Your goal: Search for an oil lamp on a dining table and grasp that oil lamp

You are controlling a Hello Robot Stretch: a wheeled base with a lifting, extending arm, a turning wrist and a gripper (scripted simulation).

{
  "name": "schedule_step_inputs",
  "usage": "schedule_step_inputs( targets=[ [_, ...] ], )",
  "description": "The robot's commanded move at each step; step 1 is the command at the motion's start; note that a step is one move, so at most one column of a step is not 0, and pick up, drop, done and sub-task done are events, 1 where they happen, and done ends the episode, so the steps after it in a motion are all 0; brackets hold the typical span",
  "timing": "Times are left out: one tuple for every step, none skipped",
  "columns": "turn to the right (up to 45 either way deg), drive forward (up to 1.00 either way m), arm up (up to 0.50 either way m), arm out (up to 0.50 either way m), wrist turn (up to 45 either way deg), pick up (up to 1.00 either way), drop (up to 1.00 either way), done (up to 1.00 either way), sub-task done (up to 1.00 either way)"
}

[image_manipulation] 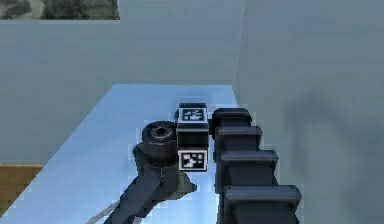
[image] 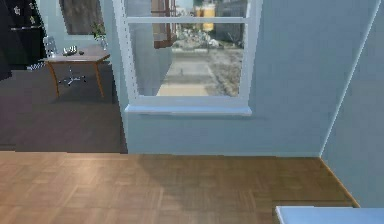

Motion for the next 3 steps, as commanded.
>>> schedule_step_inputs(
  targets=[
    [0.0,0.0,0.0,0.0,45.0,0.0,0.0,0.0,0.0],
    [0.0,0.0,0.0,0.0,45.0,0.0,0.0,0.0,0.0],
    [0.0,0.0,0.0,0.0,36.0,0.0,0.0,0.0,0.0]
  ],
)
